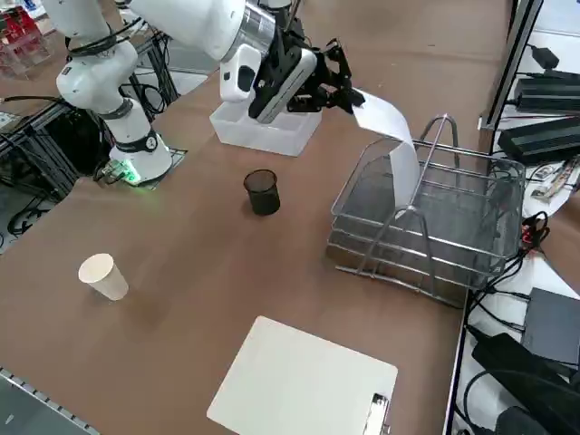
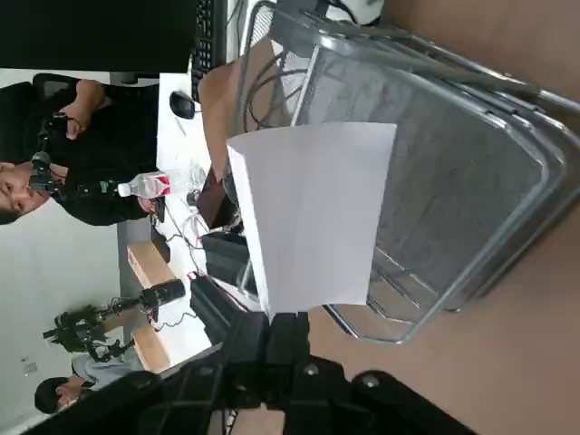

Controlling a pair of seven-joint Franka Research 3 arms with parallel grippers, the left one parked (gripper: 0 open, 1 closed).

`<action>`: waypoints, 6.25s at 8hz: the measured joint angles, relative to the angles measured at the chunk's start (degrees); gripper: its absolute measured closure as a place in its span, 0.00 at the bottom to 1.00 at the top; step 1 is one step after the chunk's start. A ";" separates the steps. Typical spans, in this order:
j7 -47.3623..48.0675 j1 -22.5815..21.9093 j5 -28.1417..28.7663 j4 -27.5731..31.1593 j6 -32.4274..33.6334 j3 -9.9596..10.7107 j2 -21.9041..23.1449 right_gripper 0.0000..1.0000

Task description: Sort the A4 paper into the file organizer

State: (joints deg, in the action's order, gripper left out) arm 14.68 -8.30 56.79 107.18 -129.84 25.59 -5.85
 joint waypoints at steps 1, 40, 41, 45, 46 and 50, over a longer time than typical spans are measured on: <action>0.00 0.00 -0.31 0.84 0.00 0.00 0.38 0.99; 50.83 -1.81 -17.59 10.63 -12.71 -0.99 5.23 0.99; 50.95 -2.52 -17.59 12.53 -15.26 -1.04 6.69 0.99; 50.97 -2.69 -17.59 14.45 -18.95 -1.12 10.13 0.99; 50.97 -2.71 -17.59 14.56 -19.97 -1.25 10.16 0.99; 50.96 -5.90 -17.59 18.76 -29.63 -2.18 10.02 0.99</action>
State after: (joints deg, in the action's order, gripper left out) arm 65.65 -14.20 39.20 125.93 -159.47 23.41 4.17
